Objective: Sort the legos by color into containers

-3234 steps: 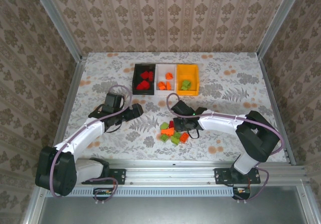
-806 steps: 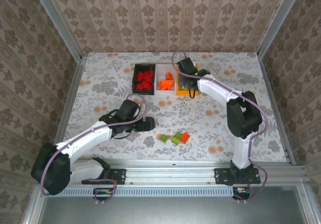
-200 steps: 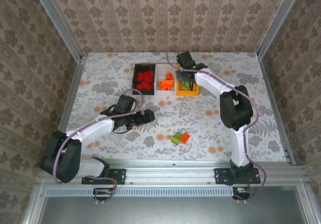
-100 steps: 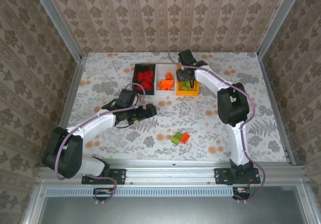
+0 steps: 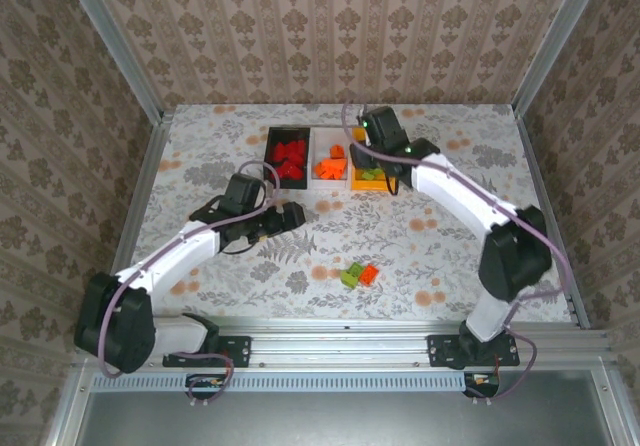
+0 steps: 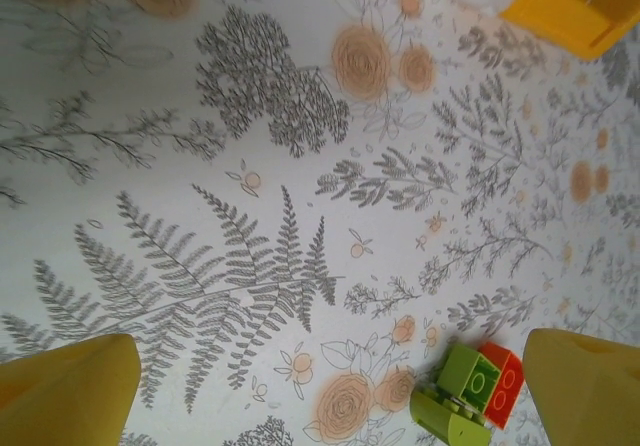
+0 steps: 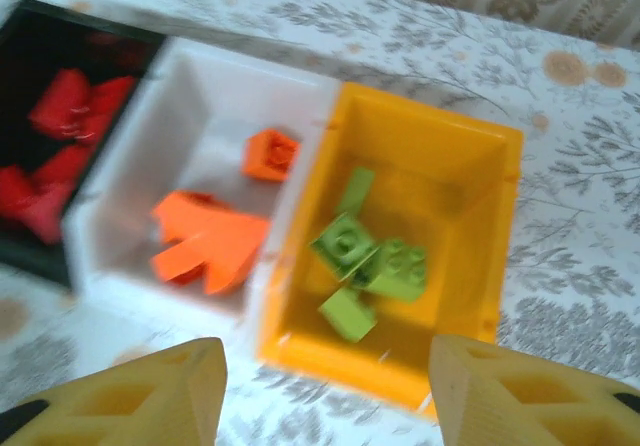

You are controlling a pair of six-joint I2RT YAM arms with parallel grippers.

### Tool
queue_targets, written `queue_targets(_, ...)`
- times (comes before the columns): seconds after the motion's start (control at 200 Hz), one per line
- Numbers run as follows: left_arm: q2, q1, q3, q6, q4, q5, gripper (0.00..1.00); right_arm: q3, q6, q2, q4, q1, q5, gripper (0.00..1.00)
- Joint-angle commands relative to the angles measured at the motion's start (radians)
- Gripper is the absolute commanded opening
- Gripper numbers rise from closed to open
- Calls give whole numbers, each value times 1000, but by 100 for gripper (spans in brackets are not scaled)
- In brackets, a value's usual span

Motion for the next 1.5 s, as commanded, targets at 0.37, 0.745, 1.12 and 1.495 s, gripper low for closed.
queue_targets(0.37,-183,184,-215,-31,-19,1,100,-387,70,-101,-171,466,-76,56)
queue_targets(0.745,-191,185,-223,-19,-23,13,100,-429,75,-8,-155,510,-101,53)
queue_targets(1.12,-182,186,-229,-23,-9,13,100,-440,86,36,-134,533,-49,35)
queue_targets(1.495,-178,186,-235,-19,-8,13,100,-419,73,55,-115,541,-15,28)
